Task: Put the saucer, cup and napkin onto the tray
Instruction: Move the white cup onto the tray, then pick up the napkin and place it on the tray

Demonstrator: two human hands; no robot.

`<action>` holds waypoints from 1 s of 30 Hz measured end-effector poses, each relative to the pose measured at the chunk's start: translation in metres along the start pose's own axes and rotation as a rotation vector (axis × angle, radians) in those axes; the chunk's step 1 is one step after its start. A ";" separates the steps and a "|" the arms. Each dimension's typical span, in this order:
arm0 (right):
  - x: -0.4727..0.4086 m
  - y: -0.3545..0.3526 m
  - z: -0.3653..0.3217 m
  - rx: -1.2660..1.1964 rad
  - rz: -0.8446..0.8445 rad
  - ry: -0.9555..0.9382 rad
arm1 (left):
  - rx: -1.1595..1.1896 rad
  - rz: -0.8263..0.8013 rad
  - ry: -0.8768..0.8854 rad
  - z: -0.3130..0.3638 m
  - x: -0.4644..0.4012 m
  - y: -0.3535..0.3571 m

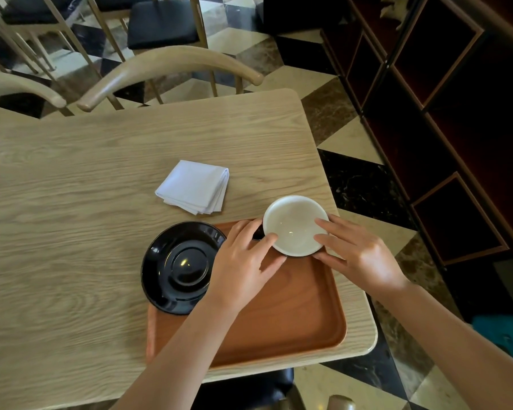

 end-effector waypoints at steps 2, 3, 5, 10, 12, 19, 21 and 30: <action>0.000 -0.001 -0.001 -0.007 -0.008 0.014 | 0.013 -0.004 -0.004 0.000 0.000 0.000; 0.000 -0.001 -0.001 -0.007 -0.011 0.021 | 0.019 -0.012 -0.007 0.000 0.001 0.000; 0.000 -0.004 -0.003 0.021 -0.027 0.029 | 0.021 -0.053 -0.002 0.000 0.003 -0.001; -0.009 -0.022 -0.018 0.075 0.070 0.088 | -0.015 -0.125 0.000 -0.004 0.014 -0.022; -0.028 -0.030 -0.028 0.044 0.110 0.110 | 0.007 -0.068 -0.027 -0.016 0.012 -0.042; -0.155 -0.012 -0.053 -0.105 -0.111 0.262 | -0.041 -0.118 -0.312 -0.128 -0.025 -0.072; -0.180 0.004 -0.054 -0.143 -0.262 0.369 | -0.022 -0.143 -0.414 -0.151 -0.036 -0.071; -0.224 0.083 -0.062 -0.081 -0.584 0.450 | -0.038 -0.384 -0.488 -0.192 -0.057 -0.020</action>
Point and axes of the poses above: each hand's wrist, its own x-axis away from the middle knuckle, its own y-axis out of the palm, z = x × y, the point moved 3 cm from there along -x, towards the middle knuckle, and after that the axes turned 12 degrees about -z, right-handed, at the moved point
